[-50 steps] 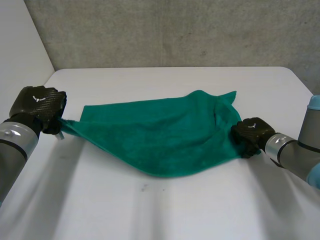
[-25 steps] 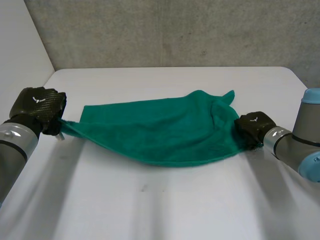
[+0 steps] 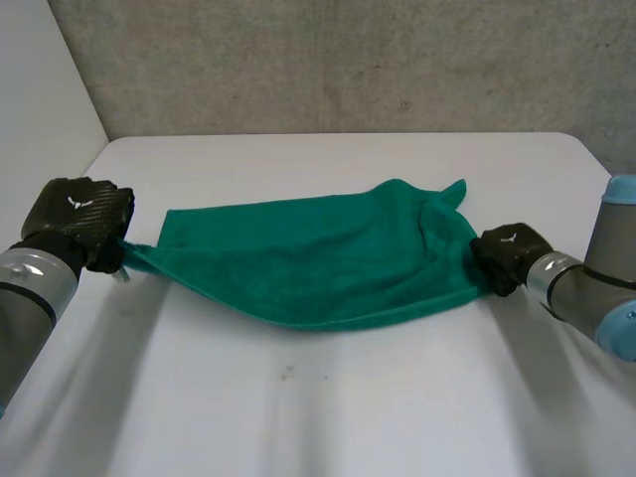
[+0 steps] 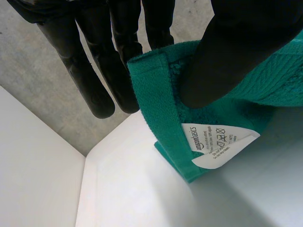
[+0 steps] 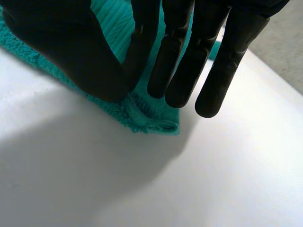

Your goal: Fold the towel.

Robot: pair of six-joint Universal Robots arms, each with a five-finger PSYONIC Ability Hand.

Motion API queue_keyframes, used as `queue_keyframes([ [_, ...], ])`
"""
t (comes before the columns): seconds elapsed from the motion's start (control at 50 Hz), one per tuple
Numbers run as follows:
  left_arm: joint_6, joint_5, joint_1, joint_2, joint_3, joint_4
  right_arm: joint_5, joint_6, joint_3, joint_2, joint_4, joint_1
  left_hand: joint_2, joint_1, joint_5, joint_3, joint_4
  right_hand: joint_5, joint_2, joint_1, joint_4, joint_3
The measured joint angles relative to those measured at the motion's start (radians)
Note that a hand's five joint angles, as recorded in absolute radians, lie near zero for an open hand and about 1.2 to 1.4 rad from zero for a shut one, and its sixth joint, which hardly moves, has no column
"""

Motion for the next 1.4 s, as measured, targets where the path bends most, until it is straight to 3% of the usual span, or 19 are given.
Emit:
queue_keyframes([
  [0.22,0.000,-0.003,-0.004,0.031,-0.005,-0.022,0.022,-0.027,0.073,-0.228,0.179,-0.009,0.000,0.000,0.000,0.000,0.000,0.007,0.000,0.000,0.000,0.000],
  [0.3,0.000,-0.003,0.000,0.075,-0.023,-0.052,0.034,-0.178,0.152,-0.353,0.343,-0.036,0.000,0.000,0.000,0.000,0.000,0.009,0.000,0.000,0.000,0.000],
  [0.32,0.002,-0.002,0.004,0.105,-0.043,-0.074,0.051,-0.300,0.213,-0.425,0.431,-0.068,0.000,0.000,0.000,0.000,0.000,0.009,0.000,0.000,0.000,0.000],
  [0.38,0.003,0.001,0.009,0.135,-0.075,-0.103,0.080,-0.439,0.289,-0.497,0.502,-0.109,0.000,0.000,0.000,0.000,0.000,0.009,0.000,0.000,0.001,0.000],
  [0.5,0.004,0.012,0.014,0.160,-0.136,-0.135,0.105,-0.546,0.373,-0.558,0.523,-0.148,0.000,0.000,0.000,0.000,0.000,0.011,0.000,0.000,0.002,0.000],
  [0.6,0.004,0.028,0.027,0.157,-0.162,-0.136,0.087,-0.507,0.377,-0.552,0.463,-0.153,0.000,0.000,0.000,0.000,0.000,0.011,0.000,0.000,0.002,0.000],
  [0.74,-0.001,0.056,0.052,0.123,-0.133,-0.086,0.049,-0.346,0.267,-0.435,0.314,-0.139,0.000,0.000,0.000,0.000,0.000,0.014,0.000,0.005,0.002,0.000],
  [0.88,-0.067,0.054,0.046,-0.065,-0.005,0.031,0.042,-0.179,0.041,-0.255,0.226,-0.082,0.000,0.000,0.000,0.000,0.000,0.016,0.000,0.005,0.002,0.000],
  [1.06,-0.165,-0.018,0.016,-0.303,0.177,0.064,0.052,-0.128,-0.120,-0.100,0.162,-0.026,0.000,0.000,0.000,0.000,0.000,0.016,0.000,0.005,0.002,0.000],
  [1.1,-0.175,-0.041,0.001,-0.336,0.206,0.062,0.053,-0.107,-0.122,-0.084,0.159,-0.017,0.000,0.000,0.000,0.000,0.000,-0.193,-0.246,-0.178,-0.246,-0.238],
  [1.2,-0.180,-0.060,-0.020,-0.345,0.217,0.057,0.044,-0.025,-0.042,-0.155,0.161,-0.018,0.000,0.000,0.000,0.000,0.000,-0.537,-0.570,-0.450,-0.578,-0.573],
  [1.4,-0.173,-0.056,-0.032,-0.316,0.209,0.058,-0.112,0.125,0.416,-0.561,0.148,-0.044,0.000,0.000,-0.001,0.001,0.000,-0.647,-0.662,-0.524,-0.676,-0.665],
])
